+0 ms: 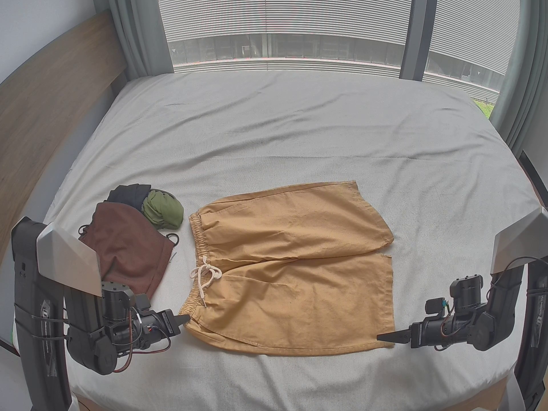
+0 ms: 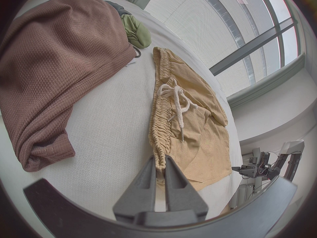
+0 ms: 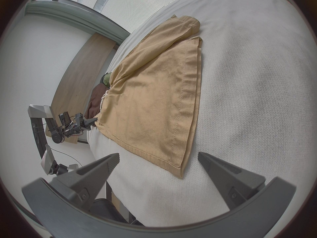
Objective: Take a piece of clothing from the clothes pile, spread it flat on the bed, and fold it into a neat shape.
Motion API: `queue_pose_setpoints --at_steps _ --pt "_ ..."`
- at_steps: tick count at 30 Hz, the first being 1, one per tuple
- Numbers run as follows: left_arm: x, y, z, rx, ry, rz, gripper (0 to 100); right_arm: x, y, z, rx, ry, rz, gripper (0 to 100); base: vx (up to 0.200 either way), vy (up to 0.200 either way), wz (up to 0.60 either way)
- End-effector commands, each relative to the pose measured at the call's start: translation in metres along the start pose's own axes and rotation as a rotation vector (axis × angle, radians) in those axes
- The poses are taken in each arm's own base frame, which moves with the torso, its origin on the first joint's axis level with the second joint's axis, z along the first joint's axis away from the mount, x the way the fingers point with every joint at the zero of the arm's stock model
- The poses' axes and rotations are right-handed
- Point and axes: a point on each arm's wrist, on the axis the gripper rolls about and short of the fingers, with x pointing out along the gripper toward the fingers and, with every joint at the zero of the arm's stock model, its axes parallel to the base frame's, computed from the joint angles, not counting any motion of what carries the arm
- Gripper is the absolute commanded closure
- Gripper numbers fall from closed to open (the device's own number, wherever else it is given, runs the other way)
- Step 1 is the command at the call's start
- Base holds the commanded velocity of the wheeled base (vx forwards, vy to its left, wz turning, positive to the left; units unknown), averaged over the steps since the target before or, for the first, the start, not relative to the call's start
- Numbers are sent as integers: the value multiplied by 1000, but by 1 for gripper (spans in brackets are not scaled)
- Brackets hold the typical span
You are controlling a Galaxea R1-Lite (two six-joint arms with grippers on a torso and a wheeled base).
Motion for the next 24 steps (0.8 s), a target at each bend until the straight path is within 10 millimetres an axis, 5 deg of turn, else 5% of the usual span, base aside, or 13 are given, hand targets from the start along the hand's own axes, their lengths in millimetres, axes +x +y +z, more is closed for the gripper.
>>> queue_pose_setpoints --at_steps 1,24 --pt "0 0 0 2 -1 0 100 3 3 -2 -8 15 7 0 0 0 0" --pt "0 0 0 3 0 1 100 15 5 -3 -19 24 -17 0 0 0 0"
